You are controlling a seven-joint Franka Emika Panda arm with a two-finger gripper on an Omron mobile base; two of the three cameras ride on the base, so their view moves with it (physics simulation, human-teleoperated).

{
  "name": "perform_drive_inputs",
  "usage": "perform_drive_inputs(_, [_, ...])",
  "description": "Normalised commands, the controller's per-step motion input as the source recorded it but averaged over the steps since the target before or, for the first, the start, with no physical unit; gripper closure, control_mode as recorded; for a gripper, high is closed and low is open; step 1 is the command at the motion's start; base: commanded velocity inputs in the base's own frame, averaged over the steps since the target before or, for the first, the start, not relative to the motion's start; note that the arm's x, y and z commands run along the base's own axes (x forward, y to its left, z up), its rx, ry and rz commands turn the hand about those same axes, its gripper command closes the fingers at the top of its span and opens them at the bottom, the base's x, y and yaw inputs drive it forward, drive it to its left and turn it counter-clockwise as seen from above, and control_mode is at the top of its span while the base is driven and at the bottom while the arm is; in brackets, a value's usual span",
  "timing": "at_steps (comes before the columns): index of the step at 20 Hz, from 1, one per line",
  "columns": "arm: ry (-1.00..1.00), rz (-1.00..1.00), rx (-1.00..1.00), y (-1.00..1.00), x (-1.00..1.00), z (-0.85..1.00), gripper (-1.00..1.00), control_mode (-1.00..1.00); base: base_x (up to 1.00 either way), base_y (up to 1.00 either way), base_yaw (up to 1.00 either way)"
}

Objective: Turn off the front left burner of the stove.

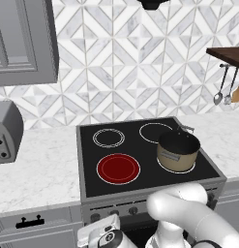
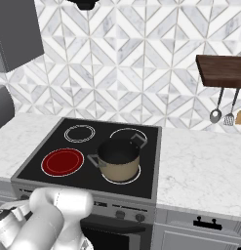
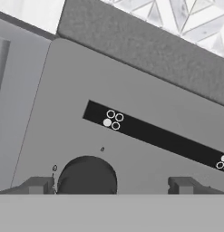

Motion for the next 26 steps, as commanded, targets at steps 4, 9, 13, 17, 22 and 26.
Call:
perform_drive_inputs(4, [0.0, 0.0, 0.0, 0.0, 0.16, -0.15, -1.0, -1.0, 0.0, 0.0, 0.0])
perform_drive_inputs(9, [0.0, 0.0, 0.0, 0.04, 0.14, -0.2, -1.0, -1.0, 0.0, 0.0, 0.0])
perform_drive_inputs(13, [0.0, 0.0, 0.0, 0.03, 0.15, -0.16, -1.0, -1.0, 0.0, 0.0, 0.0])
perform_drive_inputs(17, [0.0, 0.0, 0.0, 0.0, 0.14, -0.05, -1.0, -1.0, 0.0, 0.0, 0.0])
perform_drive_inputs(22, [0.0, 0.0, 0.0, 0.0, 0.08, 0.0, 1.0, -1.0, 0.0, 0.0, 0.0])
perform_drive_inputs(26, [0.0, 0.0, 0.0, 0.0, 0.01, 0.0, 1.0, -1.0, 0.0, 0.0, 0.0])
